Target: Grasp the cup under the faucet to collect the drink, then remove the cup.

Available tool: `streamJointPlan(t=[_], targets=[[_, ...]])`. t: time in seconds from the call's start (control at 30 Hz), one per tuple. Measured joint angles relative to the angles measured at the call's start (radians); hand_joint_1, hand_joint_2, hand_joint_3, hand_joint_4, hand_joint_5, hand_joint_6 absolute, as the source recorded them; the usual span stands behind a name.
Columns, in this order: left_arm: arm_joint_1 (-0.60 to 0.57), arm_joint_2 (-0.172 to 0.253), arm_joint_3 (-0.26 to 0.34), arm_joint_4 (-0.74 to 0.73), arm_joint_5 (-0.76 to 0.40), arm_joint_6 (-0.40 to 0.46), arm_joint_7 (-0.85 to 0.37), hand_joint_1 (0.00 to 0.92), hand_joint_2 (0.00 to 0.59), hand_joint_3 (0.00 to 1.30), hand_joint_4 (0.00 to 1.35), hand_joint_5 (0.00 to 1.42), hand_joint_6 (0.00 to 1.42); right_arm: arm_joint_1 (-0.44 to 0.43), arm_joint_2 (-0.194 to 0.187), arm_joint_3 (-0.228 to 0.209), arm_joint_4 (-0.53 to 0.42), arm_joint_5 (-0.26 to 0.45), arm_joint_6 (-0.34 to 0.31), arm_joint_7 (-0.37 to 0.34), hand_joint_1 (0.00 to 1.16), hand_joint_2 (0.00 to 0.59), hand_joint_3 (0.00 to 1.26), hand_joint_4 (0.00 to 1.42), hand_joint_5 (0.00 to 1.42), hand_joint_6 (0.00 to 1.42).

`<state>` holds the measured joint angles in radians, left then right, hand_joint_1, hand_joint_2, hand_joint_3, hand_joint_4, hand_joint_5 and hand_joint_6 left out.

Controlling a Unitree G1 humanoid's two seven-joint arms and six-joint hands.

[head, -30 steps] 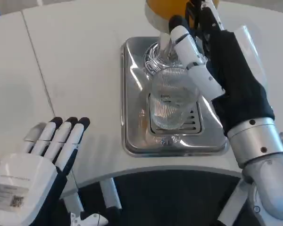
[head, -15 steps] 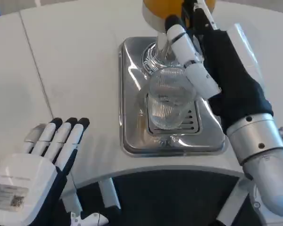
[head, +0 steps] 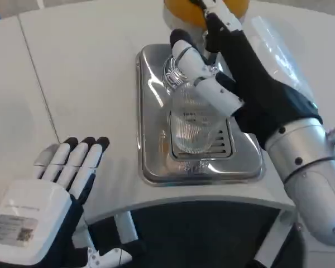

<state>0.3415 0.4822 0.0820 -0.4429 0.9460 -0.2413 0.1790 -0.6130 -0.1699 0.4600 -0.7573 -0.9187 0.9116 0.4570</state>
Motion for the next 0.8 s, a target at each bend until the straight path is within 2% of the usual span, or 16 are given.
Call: streamJointPlan(t=[0.1, 0.2, 0.27, 0.4, 0.53, 0.67, 0.8], targets=[[-0.002, -0.001, -0.004, 0.001, 0.000, -0.001, 0.000, 0.057, 0.089, 0.00, 0.00, 0.00, 0.06, -0.019, -0.004, 0.032, 0.006, -0.092, 0.003, 0.064, 0.00, 0.487, 0.10, 0.00, 0.01, 0.01], [-0.004, -0.005, -0.007, 0.001, 0.000, -0.001, 0.001, 0.056, 0.089, 0.00, 0.00, 0.00, 0.06, -0.048, 0.002, 0.063, 0.027, -0.213, -0.002, 0.158, 0.00, 0.498, 0.10, 0.00, 0.01, 0.02], [-0.005, -0.009, -0.009, 0.001, 0.000, -0.001, 0.001, 0.055, 0.089, 0.00, 0.00, 0.00, 0.06, -0.051, 0.008, 0.072, 0.041, -0.261, -0.017, 0.195, 0.00, 0.502, 0.10, 0.00, 0.01, 0.02], [-0.006, -0.013, -0.017, 0.001, 0.000, -0.001, 0.002, 0.054, 0.089, 0.00, 0.00, 0.00, 0.06, -0.054, 0.048, 0.075, 0.060, -0.393, -0.081, 0.298, 0.00, 0.509, 0.11, 0.01, 0.01, 0.02], [-0.023, -0.029, -0.023, 0.013, 0.001, 0.001, 0.007, 0.053, 0.082, 0.00, 0.00, 0.00, 0.06, -0.061, 0.101, 0.055, 0.083, -0.490, -0.149, 0.382, 0.00, 0.515, 0.11, 0.01, 0.01, 0.02], [-0.053, -0.046, -0.033, 0.035, 0.002, 0.018, 0.007, 0.048, 0.080, 0.00, 0.00, 0.00, 0.06, -0.062, 0.144, 0.021, 0.085, -0.548, -0.208, 0.440, 0.00, 0.520, 0.11, 0.01, 0.01, 0.02], [-0.101, -0.067, -0.054, 0.058, 0.004, 0.037, 0.012, 0.000, 0.054, 0.00, 0.00, 0.00, 0.06, -0.062, 0.184, -0.021, 0.085, -0.579, -0.264, 0.482, 0.00, 0.523, 0.12, 0.01, 0.01, 0.02]])
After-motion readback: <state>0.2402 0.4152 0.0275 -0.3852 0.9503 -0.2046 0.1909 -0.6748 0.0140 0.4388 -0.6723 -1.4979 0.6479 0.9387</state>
